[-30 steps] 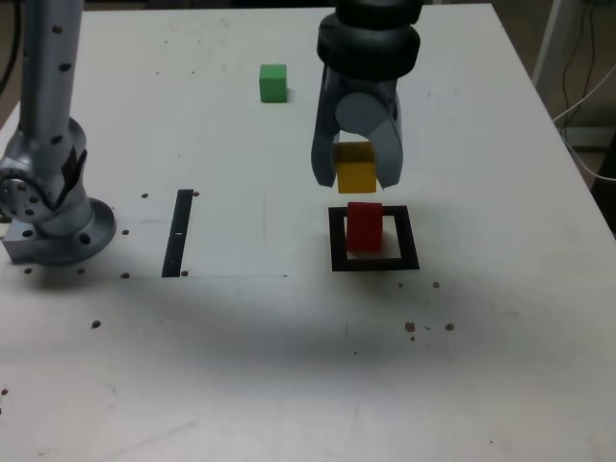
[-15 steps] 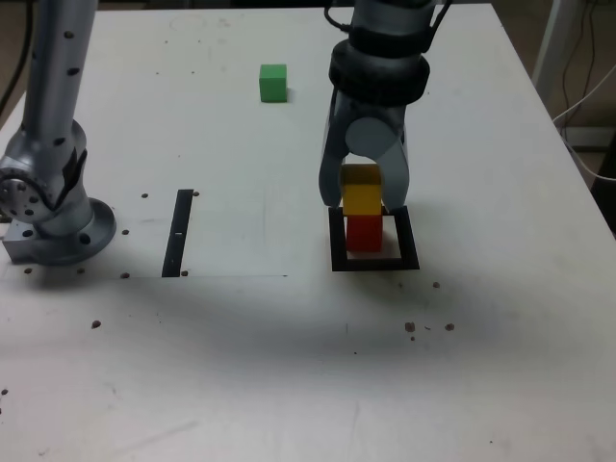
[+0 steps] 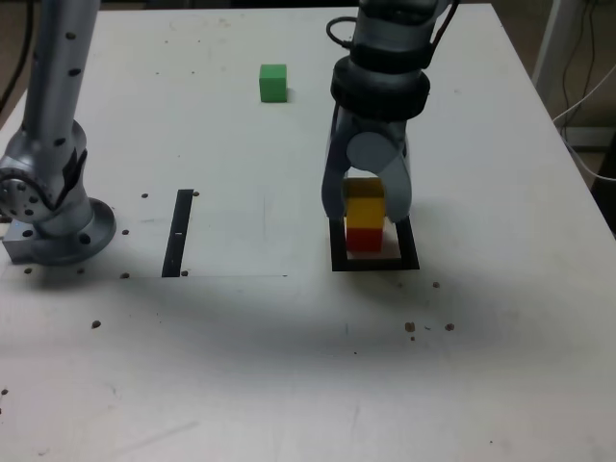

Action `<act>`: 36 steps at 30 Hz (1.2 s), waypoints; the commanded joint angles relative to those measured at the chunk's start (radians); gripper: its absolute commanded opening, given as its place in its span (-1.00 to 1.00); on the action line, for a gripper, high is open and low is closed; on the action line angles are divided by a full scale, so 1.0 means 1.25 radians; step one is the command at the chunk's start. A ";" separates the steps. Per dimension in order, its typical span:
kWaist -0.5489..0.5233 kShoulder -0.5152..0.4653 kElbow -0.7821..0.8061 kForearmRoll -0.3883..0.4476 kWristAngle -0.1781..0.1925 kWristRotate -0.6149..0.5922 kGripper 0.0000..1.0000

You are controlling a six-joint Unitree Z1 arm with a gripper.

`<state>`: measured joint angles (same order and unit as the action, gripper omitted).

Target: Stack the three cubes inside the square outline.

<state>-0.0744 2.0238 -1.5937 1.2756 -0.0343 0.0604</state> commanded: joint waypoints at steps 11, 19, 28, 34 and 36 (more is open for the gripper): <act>0.000 -0.003 0.032 -0.032 -0.009 0.008 0.99; 0.015 -0.040 0.063 -0.041 0.022 0.014 0.99; 0.079 -0.099 0.080 -0.006 0.085 0.052 0.99; 0.156 -0.124 0.080 0.028 0.108 0.107 1.00; 0.184 -0.128 0.079 0.032 0.110 0.132 1.00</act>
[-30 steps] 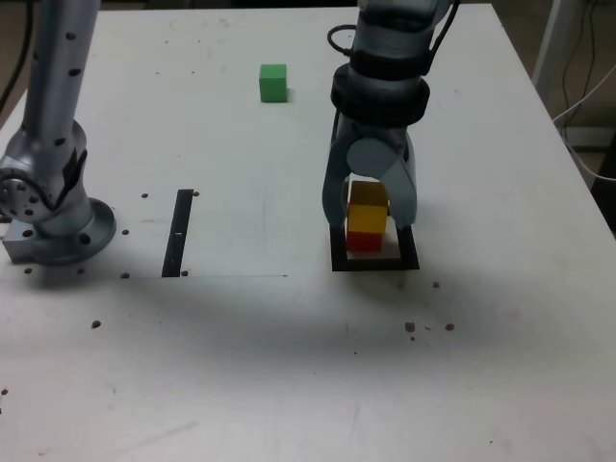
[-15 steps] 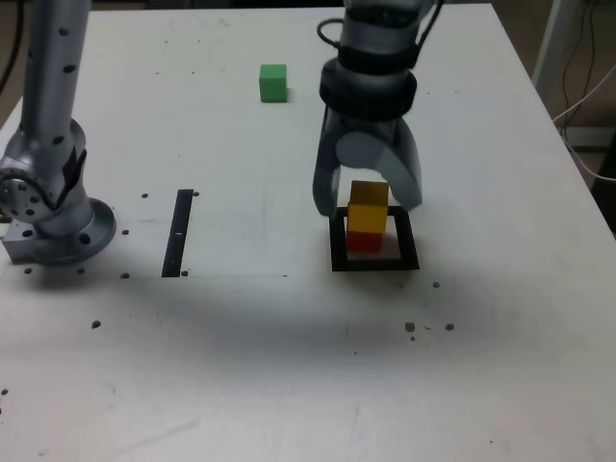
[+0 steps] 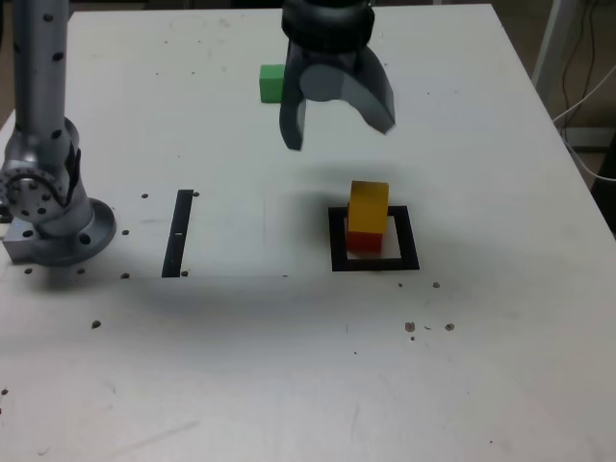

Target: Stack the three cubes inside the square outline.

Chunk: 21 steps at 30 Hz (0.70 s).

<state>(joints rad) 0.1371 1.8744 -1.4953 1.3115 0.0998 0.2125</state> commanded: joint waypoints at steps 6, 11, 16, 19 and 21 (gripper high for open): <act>0.103 -0.014 -0.004 0.014 0.005 0.087 1.00; 0.176 -0.014 -0.005 0.024 0.008 0.139 0.99; 0.250 -0.011 -0.007 0.025 0.019 0.190 0.99; 0.291 -0.009 -0.010 0.025 0.027 0.219 0.99; 0.319 -0.006 -0.012 0.025 0.033 0.238 0.99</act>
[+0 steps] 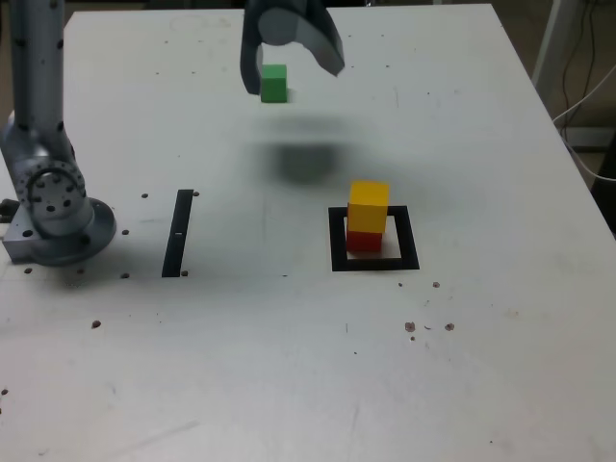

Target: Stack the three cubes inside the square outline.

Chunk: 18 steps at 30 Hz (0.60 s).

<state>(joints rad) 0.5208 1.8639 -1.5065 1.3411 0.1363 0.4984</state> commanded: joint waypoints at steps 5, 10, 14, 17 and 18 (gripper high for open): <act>0.086 0.016 -0.008 -0.001 0.019 0.065 0.99; 0.159 0.044 -0.036 -0.002 0.021 0.138 0.99; 0.207 0.080 -0.080 0.005 0.021 0.200 0.99; 0.230 0.108 -0.110 0.008 0.025 0.235 0.98; 0.237 0.118 -0.119 0.008 0.027 0.244 0.98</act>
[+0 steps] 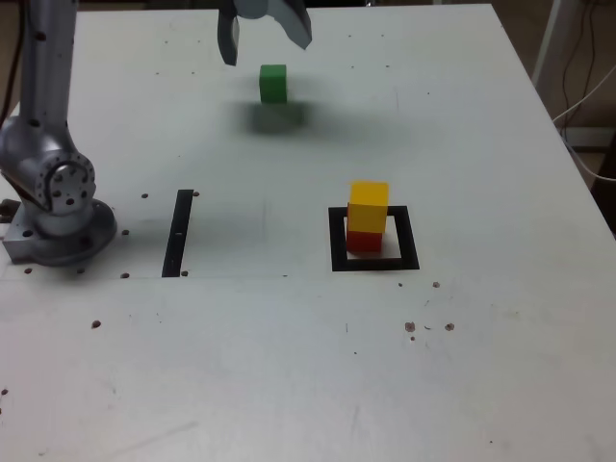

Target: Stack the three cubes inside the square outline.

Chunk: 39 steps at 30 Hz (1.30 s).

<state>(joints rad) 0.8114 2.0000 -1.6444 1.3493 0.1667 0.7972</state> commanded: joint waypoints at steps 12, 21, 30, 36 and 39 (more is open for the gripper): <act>0.042 0.123 -0.074 -0.003 0.033 0.043 0.93; 0.042 0.176 -0.105 0.001 0.041 0.051 0.85; 0.031 0.200 -0.125 0.014 0.040 0.054 0.52; 0.028 0.204 -0.126 0.012 0.033 0.055 -0.13; 0.027 0.204 -0.123 0.010 0.029 0.057 -0.43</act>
<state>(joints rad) 0.8473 2.2499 -1.7986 1.3625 0.2042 0.8658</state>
